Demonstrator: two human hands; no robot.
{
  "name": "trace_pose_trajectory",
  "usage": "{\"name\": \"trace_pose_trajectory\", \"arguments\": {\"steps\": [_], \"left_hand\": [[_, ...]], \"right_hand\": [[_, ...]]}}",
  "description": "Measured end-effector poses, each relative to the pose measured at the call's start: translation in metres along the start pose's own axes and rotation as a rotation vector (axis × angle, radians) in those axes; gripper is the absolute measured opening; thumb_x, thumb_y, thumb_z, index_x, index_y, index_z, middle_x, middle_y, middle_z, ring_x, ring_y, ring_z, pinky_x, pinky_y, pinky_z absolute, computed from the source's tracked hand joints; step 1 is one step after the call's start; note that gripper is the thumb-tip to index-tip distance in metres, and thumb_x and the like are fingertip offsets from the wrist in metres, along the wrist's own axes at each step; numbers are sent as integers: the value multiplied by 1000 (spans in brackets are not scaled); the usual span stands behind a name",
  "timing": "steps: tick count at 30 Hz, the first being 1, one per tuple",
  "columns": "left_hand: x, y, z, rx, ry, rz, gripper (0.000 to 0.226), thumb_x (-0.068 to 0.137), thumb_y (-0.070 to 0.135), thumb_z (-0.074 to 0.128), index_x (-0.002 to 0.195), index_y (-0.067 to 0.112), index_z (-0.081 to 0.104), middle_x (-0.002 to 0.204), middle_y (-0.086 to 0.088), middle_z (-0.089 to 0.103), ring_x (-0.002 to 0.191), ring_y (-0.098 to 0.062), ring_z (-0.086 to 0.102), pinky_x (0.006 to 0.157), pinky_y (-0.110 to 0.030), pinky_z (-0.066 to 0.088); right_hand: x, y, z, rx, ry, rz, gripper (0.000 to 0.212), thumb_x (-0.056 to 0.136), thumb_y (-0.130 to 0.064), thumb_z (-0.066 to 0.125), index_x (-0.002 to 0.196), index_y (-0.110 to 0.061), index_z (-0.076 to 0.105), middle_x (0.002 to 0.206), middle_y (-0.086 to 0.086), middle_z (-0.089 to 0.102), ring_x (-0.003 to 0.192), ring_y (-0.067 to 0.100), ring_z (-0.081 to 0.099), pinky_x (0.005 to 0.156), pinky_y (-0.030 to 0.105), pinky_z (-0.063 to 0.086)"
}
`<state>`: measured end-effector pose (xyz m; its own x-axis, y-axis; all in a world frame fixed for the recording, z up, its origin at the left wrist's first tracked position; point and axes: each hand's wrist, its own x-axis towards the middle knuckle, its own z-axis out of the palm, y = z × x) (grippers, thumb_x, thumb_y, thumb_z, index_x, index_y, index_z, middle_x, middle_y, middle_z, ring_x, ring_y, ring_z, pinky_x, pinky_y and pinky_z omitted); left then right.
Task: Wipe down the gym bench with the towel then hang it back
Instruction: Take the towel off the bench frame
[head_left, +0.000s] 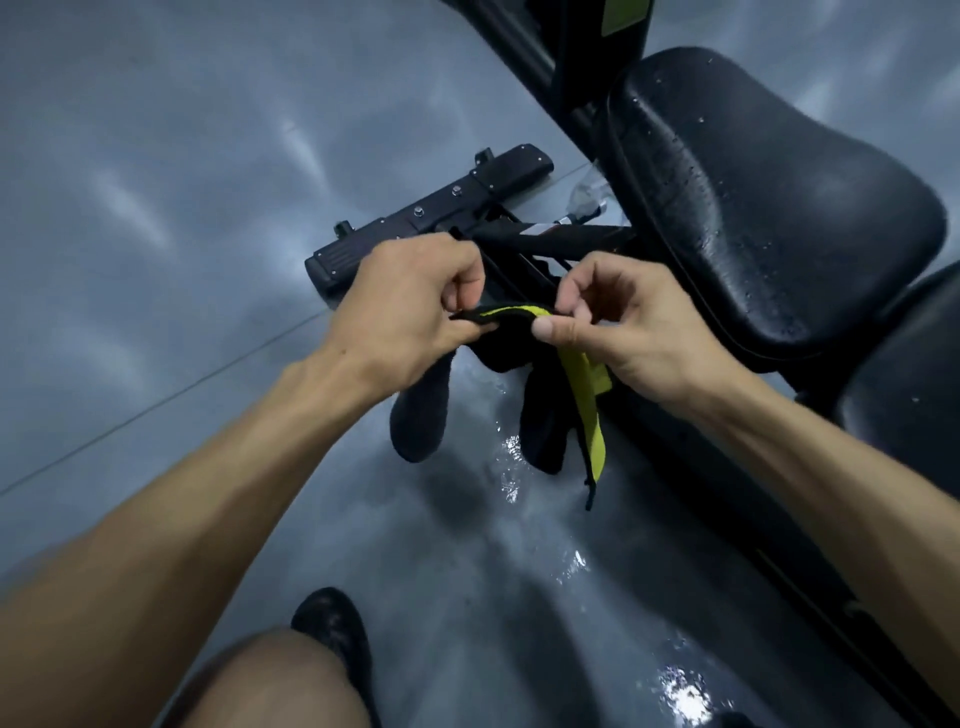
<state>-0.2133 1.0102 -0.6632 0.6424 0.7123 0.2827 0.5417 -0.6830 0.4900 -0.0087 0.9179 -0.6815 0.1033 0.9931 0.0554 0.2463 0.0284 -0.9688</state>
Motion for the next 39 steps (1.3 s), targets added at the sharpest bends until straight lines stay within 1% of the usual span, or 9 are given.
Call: {"name": "trace_pose_trajectory", "arguments": {"steps": [4,8,12,18,22,25,29,33,39], "left_hand": [[-6,28,-23,-73,-8,-48,40,70,22,89,65,21,50,53,16,52,50,-2,44,52,-13,30],[-16,58,-46,-115,-21,-66,39,69,24,91,64,18,52,49,21,53,48,-1,45,48,-12,35],[-31,89,-64,-109,-15,-39,32,71,24,87,71,26,55,56,11,50,53,-4,45,53,-16,36],[-48,123,-88,-43,-32,-61,35,72,16,84,64,24,51,46,11,43,48,-1,42,48,-12,33],[-58,145,-101,-48,16,-99,28,72,18,82,67,20,55,49,9,46,46,-6,41,45,-14,33],[-65,168,-104,-20,16,-76,24,71,14,77,66,20,54,48,9,45,47,-4,43,45,-14,33],[-71,201,-97,-4,0,-42,21,69,15,73,67,20,53,50,9,47,50,-2,45,45,-16,34],[-76,224,-90,-12,-21,-7,21,70,14,72,67,18,51,43,14,44,48,-6,42,46,-18,33],[-86,250,-85,-2,-27,42,24,73,16,74,68,20,51,43,15,44,47,-7,40,49,-19,35]], "right_hand": [[-26,-34,-15,82,-99,70,22,79,-9,83,91,-3,65,72,2,57,60,5,53,59,17,43],[-51,-71,-26,170,-129,141,24,74,-21,80,91,-8,69,90,18,55,81,27,49,80,39,39],[-73,-99,-25,191,-35,70,9,87,-14,77,88,-12,69,86,9,66,84,24,56,85,40,45],[-116,-121,-1,-201,183,-336,9,96,-10,69,92,-15,63,82,-7,63,74,11,58,70,27,50],[-146,-127,2,-553,191,-503,16,92,-13,75,100,-15,62,84,-7,58,76,13,56,69,15,43],[-164,-131,6,-473,252,-407,28,86,-23,82,105,-16,62,76,-4,59,71,13,56,66,21,46],[-180,-134,9,-357,368,-279,42,76,-34,89,96,-19,55,70,-4,60,65,6,56,61,15,42],[-197,-134,1,-472,486,-228,28,77,-27,76,88,-23,51,67,-7,59,65,12,57,66,38,51],[-221,-142,-15,-509,540,-174,11,74,-31,63,81,-27,55,66,-11,60,67,8,58,62,33,46]]}}
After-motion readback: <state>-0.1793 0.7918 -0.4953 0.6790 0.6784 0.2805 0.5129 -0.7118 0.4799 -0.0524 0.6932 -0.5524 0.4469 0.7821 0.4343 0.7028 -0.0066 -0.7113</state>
